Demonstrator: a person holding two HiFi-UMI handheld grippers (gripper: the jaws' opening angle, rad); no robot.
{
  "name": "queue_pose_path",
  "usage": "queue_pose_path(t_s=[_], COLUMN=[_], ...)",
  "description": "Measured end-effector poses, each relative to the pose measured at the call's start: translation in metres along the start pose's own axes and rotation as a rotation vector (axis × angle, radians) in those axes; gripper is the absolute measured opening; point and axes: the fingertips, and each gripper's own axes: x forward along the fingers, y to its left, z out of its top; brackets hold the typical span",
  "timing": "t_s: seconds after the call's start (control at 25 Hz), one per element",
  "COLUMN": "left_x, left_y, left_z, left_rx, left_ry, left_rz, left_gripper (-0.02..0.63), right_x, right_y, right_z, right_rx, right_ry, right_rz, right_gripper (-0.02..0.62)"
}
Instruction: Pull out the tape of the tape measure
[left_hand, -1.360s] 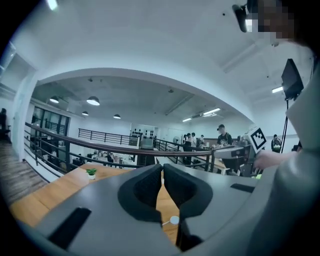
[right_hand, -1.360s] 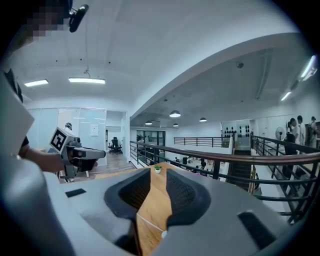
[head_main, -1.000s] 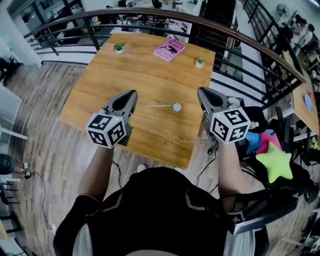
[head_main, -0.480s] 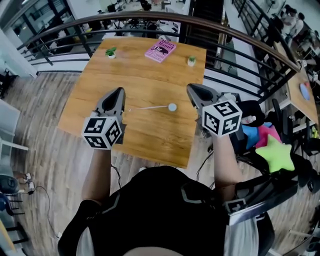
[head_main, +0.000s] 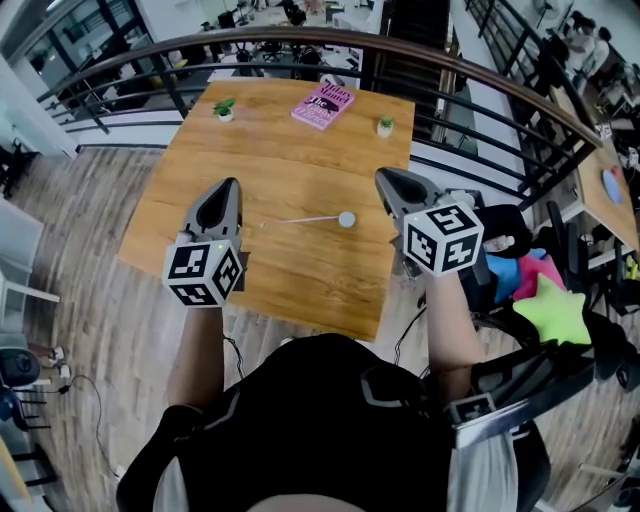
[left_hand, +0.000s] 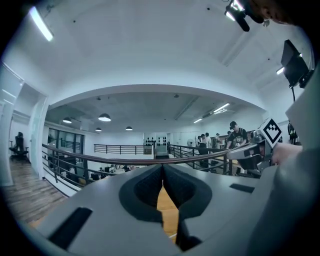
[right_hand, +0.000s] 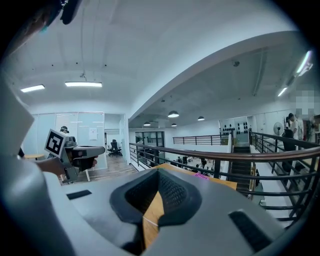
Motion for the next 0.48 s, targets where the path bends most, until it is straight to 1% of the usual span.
queue_pose_path(t_s=[0.12, 0.28, 0.48], left_x=[-0.0032, -0.0055, -0.0075], left_y=[-0.0023, -0.0023, -0.0032], left_z=[0.0037, 0.002, -0.0046], left_rx=[0.022, -0.028, -0.028], left_ry=[-0.013, 0.001, 0.033], left_rz=[0.007, -0.002, -0.019], left_gripper=[0.031, 0.031, 0.029], right_x=[-0.0005, -0.0014, 0.0008], right_y=[-0.0017, -0.0046, -0.0019], right_z=[-0.0019, -0.0002, -0.0032], right_rx=[0.001, 0.008, 0.003], right_ry=[0.004, -0.004, 0.009], right_rz=[-0.003, -0.012, -0.013], right_gripper=[0.006, 0.006, 0.006])
